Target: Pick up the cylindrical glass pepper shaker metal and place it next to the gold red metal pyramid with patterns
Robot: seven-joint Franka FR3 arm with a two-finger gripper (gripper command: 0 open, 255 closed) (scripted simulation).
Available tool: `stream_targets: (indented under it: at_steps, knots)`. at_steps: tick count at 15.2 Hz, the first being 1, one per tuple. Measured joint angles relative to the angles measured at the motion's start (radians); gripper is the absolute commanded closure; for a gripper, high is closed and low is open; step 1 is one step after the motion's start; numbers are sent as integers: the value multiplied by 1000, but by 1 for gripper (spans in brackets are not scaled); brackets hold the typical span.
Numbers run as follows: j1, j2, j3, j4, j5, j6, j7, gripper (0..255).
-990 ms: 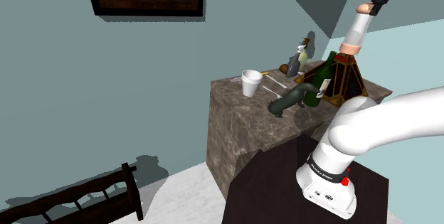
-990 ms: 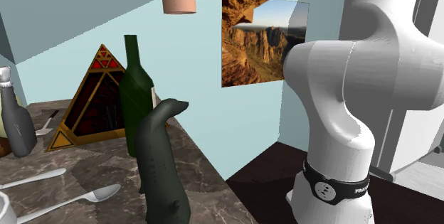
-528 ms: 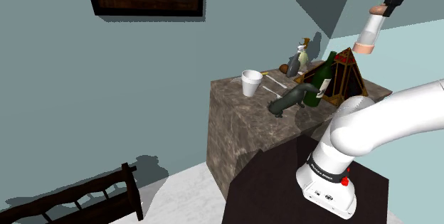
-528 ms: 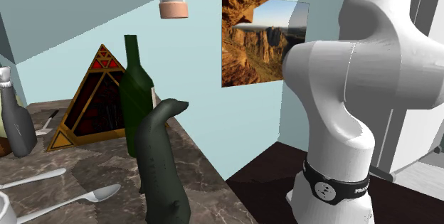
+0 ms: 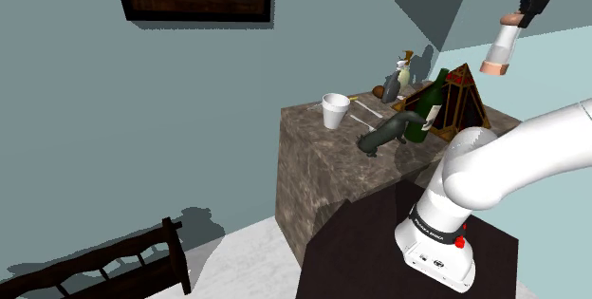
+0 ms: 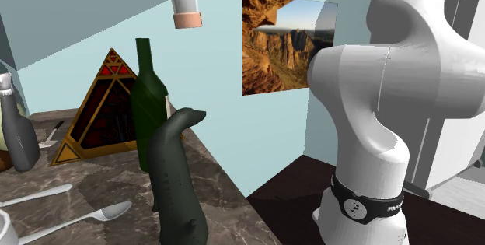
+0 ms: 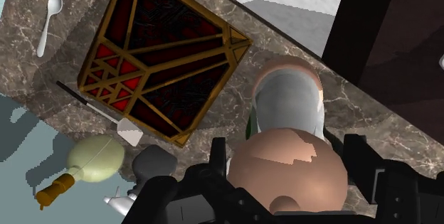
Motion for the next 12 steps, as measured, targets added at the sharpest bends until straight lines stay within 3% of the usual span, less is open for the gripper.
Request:
stream_targets:
  at_steps: [12]
  knots:
    - [-66,-112,15,-241,-47,127,59,255]
